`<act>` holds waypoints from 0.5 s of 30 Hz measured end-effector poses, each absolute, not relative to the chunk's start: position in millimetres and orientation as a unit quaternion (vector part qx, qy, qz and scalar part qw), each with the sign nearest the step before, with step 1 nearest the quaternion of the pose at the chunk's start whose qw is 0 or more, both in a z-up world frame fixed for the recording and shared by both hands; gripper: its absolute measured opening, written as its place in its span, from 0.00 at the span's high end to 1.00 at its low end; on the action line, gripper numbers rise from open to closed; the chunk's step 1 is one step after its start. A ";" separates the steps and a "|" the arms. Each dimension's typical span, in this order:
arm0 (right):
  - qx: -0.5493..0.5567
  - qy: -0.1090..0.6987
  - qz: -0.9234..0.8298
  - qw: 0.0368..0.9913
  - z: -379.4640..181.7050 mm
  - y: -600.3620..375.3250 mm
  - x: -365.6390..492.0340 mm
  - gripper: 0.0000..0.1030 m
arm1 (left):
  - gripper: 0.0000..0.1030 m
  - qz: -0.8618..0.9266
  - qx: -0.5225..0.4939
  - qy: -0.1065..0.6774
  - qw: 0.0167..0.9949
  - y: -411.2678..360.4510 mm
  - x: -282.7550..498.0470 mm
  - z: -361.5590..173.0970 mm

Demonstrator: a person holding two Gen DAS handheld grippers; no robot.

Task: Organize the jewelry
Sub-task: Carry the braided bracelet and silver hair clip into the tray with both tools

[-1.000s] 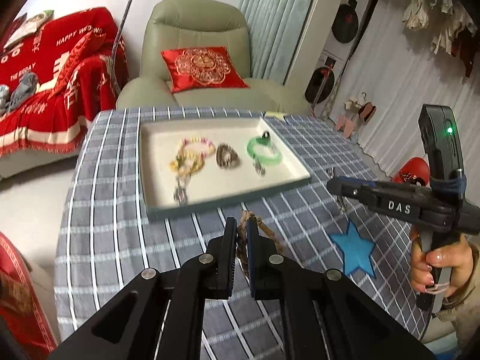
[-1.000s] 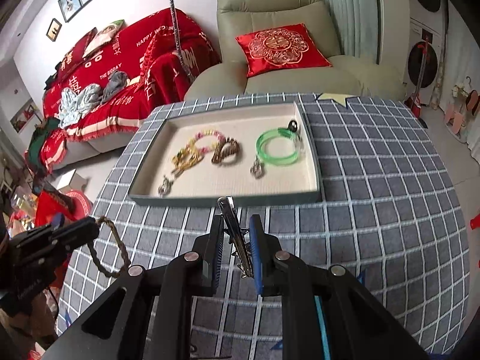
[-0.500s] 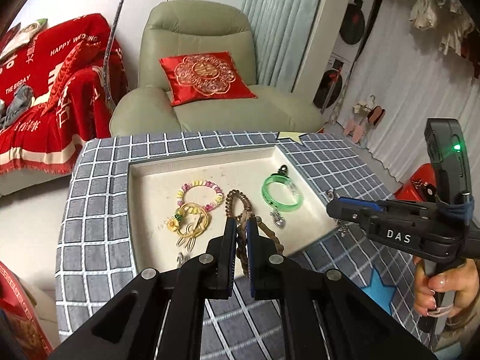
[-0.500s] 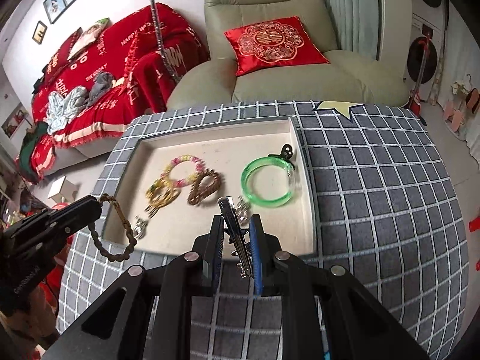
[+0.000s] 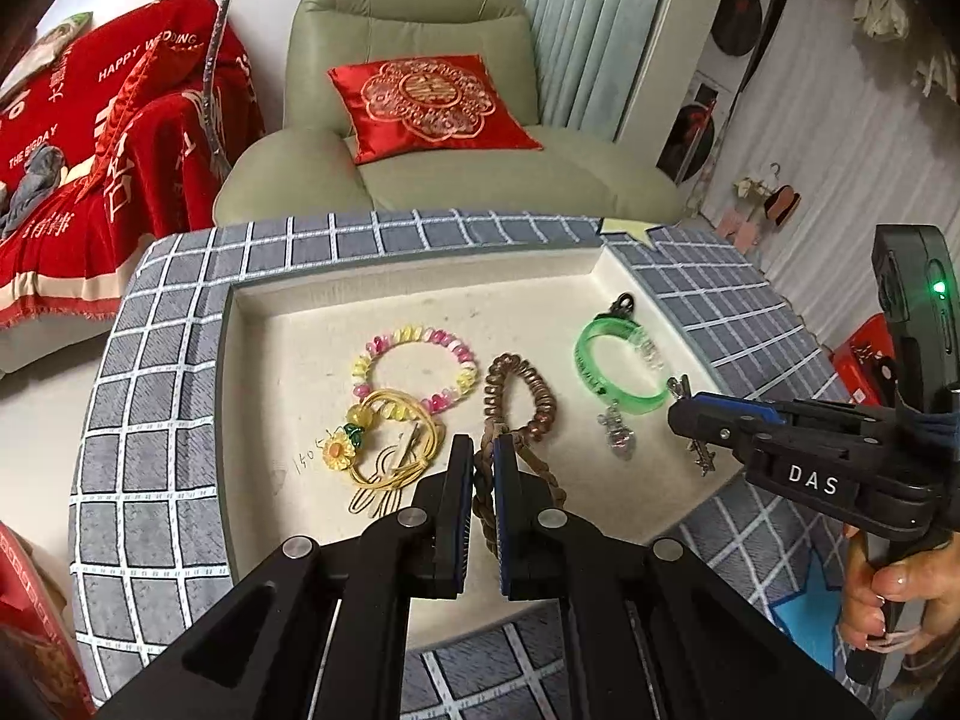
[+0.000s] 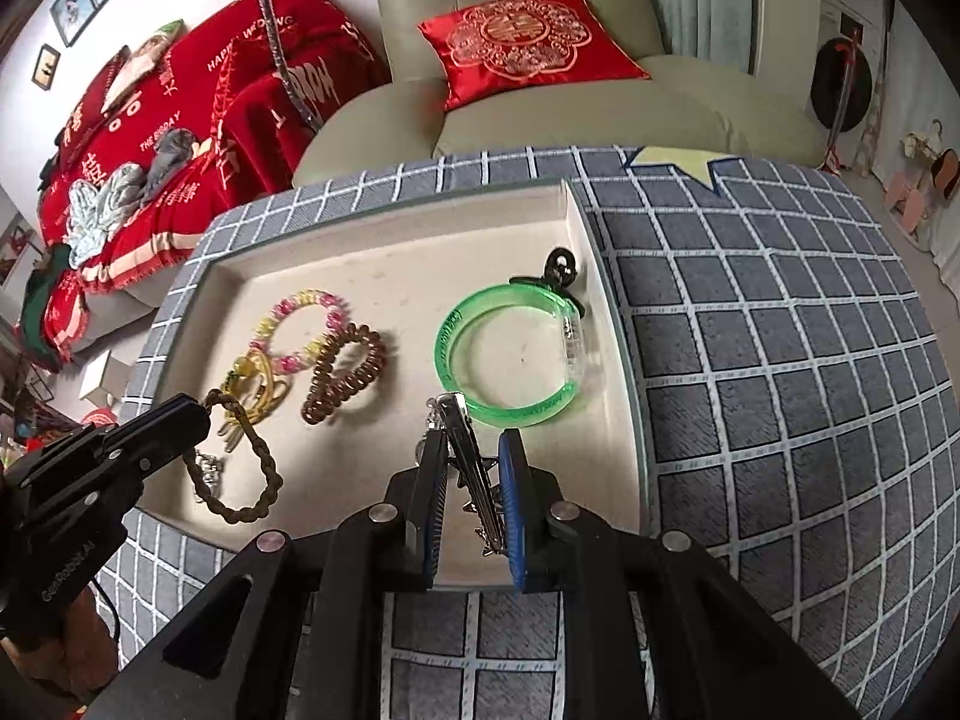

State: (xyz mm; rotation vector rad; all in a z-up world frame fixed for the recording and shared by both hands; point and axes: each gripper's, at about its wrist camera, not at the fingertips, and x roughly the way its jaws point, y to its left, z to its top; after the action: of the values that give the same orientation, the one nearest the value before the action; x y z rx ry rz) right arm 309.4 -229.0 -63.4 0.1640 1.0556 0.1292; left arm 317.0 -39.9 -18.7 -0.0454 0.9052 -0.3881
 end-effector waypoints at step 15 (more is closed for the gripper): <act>0.091 0.521 0.052 0.847 -89.8 -232.6 317.5 0.82 | 0.78 -0.156 0.014 0.471 0.868 -49.7 329.3 -49.1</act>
State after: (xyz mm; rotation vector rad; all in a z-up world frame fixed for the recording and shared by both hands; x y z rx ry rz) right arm 317.5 -232.6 -89.8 0.1929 1.0995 0.1104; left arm 329.3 -49.7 -49.1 0.0300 0.9863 -0.3260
